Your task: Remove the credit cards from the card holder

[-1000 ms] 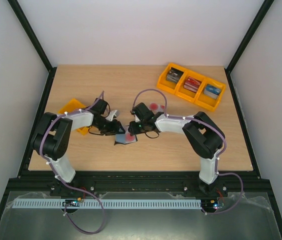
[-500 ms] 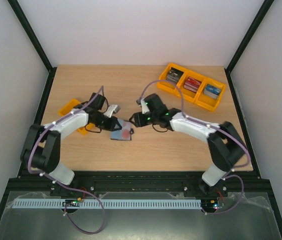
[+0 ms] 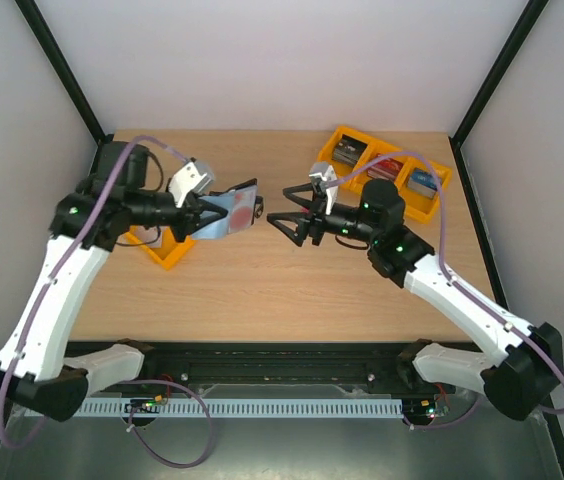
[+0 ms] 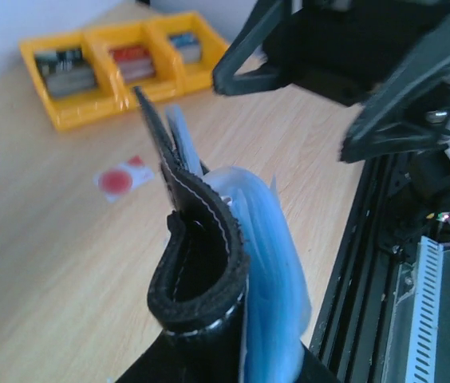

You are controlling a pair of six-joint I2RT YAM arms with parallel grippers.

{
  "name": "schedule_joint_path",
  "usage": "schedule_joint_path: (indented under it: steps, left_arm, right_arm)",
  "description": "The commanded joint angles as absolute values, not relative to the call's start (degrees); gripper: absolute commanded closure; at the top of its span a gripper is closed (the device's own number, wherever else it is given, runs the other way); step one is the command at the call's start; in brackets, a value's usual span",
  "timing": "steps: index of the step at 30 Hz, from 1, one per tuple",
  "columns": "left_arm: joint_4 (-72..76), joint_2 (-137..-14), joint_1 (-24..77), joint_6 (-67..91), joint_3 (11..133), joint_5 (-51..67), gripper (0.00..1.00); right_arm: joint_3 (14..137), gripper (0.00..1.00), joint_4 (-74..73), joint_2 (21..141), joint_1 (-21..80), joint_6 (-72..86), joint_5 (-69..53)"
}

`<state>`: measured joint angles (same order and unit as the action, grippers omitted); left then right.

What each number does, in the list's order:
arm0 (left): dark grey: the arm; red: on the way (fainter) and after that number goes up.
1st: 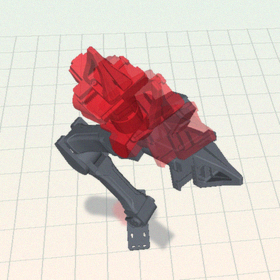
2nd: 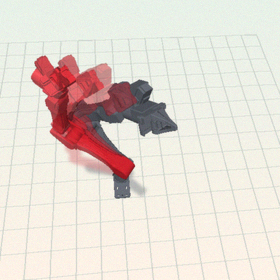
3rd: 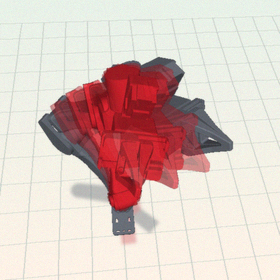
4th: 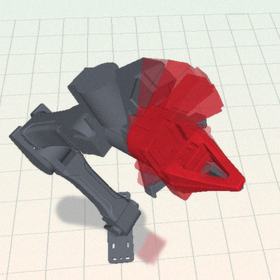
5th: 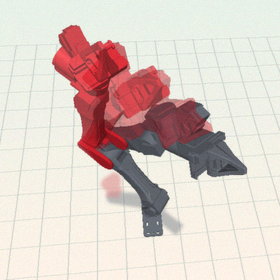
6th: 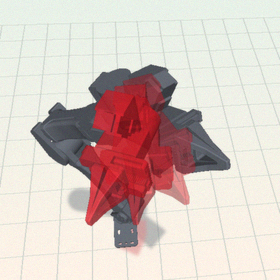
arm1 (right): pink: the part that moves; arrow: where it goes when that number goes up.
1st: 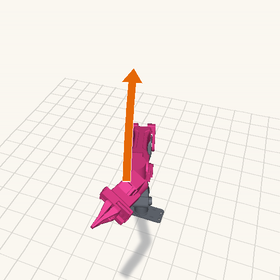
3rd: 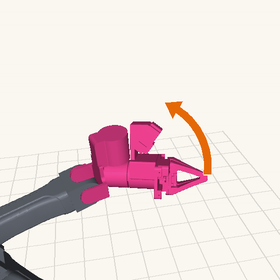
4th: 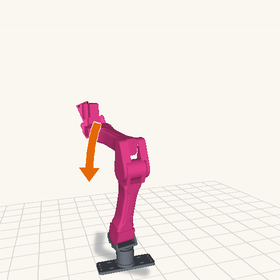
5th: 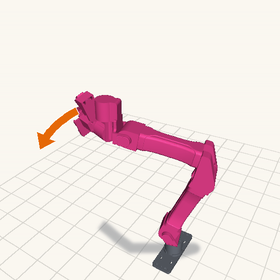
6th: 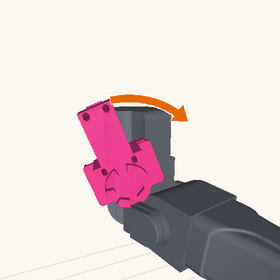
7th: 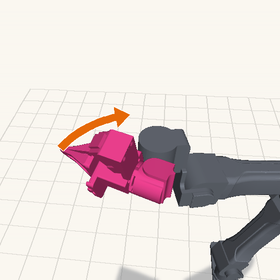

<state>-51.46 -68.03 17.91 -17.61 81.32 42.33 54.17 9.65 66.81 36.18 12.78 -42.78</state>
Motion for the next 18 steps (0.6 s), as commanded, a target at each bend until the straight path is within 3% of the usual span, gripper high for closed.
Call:
schedule_joint_path:
  steps: [1,11,18]
  left_arm:
    - [-63.01,-64.65,17.06,-27.53,89.31,48.46,0.98]
    - [-64.45,-66.61,16.76,-28.66,99.02,51.25,0.98]
    - [-66.27,-66.45,16.8,-31.71,99.87,51.42,0.98]
  right_arm:
    - [52.99,0.16,20.27,63.44,36.21,12.62,-47.67]
    - [56.71,0.19,25.05,67.41,38.84,14.96,-52.03]
    - [59.0,0.41,21.92,68.23,39.02,11.53,-49.15]
